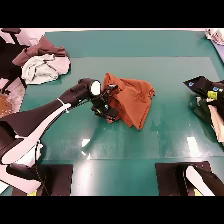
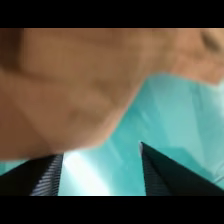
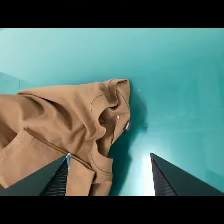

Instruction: Fold the shirts.

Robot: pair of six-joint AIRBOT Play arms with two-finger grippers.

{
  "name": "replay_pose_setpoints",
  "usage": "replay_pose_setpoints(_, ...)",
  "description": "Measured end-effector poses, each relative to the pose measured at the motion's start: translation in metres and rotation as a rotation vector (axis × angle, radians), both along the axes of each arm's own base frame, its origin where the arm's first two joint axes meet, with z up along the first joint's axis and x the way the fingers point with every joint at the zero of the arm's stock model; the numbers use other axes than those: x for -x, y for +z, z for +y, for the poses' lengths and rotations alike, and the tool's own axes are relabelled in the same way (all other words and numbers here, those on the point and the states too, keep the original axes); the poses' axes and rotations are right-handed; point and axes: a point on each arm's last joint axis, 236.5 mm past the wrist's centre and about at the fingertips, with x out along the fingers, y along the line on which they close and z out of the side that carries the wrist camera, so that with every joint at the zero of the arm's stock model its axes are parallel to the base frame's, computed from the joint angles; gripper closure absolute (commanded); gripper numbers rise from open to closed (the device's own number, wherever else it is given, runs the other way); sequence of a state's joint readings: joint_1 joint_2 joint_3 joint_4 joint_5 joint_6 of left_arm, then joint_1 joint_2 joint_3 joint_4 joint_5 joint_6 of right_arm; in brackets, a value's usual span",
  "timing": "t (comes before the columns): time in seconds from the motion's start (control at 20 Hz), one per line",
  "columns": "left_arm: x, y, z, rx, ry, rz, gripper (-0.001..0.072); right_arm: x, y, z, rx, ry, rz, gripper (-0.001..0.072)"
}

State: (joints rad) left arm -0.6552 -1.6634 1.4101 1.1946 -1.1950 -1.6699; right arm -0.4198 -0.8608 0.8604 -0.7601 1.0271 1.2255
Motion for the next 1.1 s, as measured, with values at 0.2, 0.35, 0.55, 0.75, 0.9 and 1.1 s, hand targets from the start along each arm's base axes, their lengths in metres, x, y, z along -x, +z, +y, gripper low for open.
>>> replay_pose_setpoints(0.2, -0.009, -0.010, -0.001, 0.005, 0.024, -0.038, 0.0666, 0.003, -0.002, 0.003, -0.013, 0.009, 0.016, 0.0145)
replay_pose_setpoints(0.35, -0.012, -0.016, 0.006, -0.025, 0.017, -0.061, 0.0685, 0.005, -0.003, 0.006, -0.022, 0.016, 0.029, 0.0145)
replay_pose_setpoints(0.55, -0.016, 0.013, 0.016, -0.037, -0.006, -0.122, 0.0685, 0.008, -0.004, 0.008, -0.029, 0.024, 0.040, 0.0145)
replay_pose_setpoints(0.75, -0.027, 0.095, 0.026, -0.011, -0.019, -0.272, 0.0685, 0.012, -0.006, 0.016, -0.038, 0.052, 0.059, 0.0144)
replay_pose_setpoints(0.9, -0.040, 0.150, 0.030, 0.017, -0.012, -0.392, 0.0685, 0.027, -0.016, 0.050, -0.076, 0.151, 0.124, 0.0144)
replay_pose_setpoints(1.1, -0.045, 0.169, 0.036, 0.006, -0.010, -0.430, 0.0685, 0.062, -0.053, 0.115, -0.134, 0.324, 0.267, 0.0143)
